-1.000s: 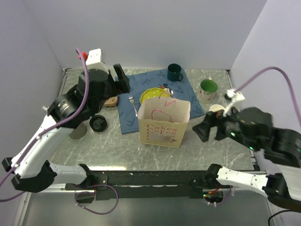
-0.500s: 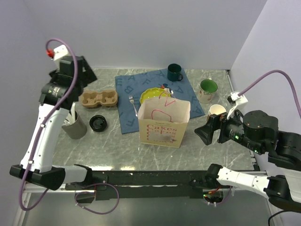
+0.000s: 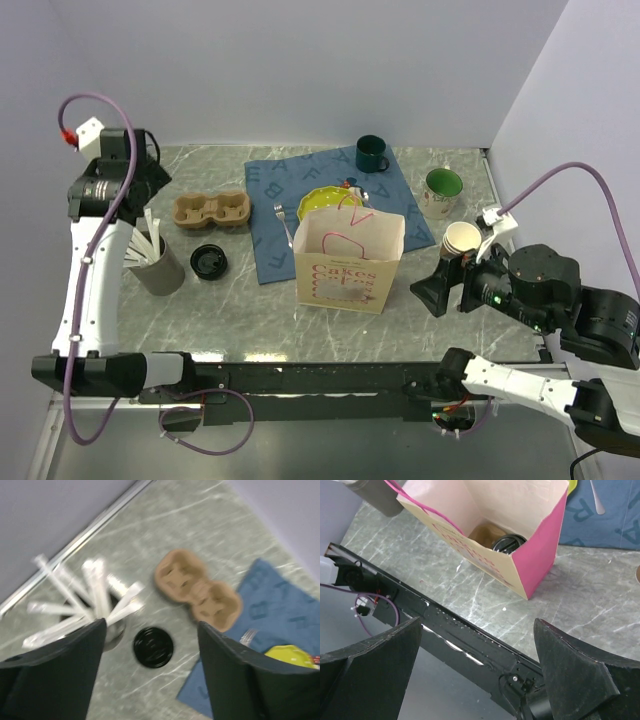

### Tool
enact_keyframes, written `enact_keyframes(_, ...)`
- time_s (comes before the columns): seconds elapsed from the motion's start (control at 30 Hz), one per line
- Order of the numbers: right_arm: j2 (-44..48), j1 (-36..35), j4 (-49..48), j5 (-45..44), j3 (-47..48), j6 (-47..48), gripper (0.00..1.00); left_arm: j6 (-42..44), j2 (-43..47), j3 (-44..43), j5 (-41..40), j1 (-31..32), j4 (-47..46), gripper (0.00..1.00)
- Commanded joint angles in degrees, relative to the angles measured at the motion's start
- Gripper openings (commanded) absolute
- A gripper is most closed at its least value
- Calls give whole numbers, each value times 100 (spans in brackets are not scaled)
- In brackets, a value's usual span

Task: Pack the takeout coffee

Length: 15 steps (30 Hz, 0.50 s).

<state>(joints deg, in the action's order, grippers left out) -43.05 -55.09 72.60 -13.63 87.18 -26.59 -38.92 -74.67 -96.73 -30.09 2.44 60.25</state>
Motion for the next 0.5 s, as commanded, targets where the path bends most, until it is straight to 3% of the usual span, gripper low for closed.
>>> enact_keyframes(0.0, 270, 25, -263, 79, -323, -31, 99, -266, 392, 751, 433, -402, -21, 74)
enact_keyframes(0.17, 446, 16, -369, 264, -579, -241, 98, -257, -90, 1147, 398, -796, -162, 59)
enact_keyframes(0.47, 560, 16, -431, 502, -895, -294, 98, -195, -469, 1147, 336, -1456, -295, 53)
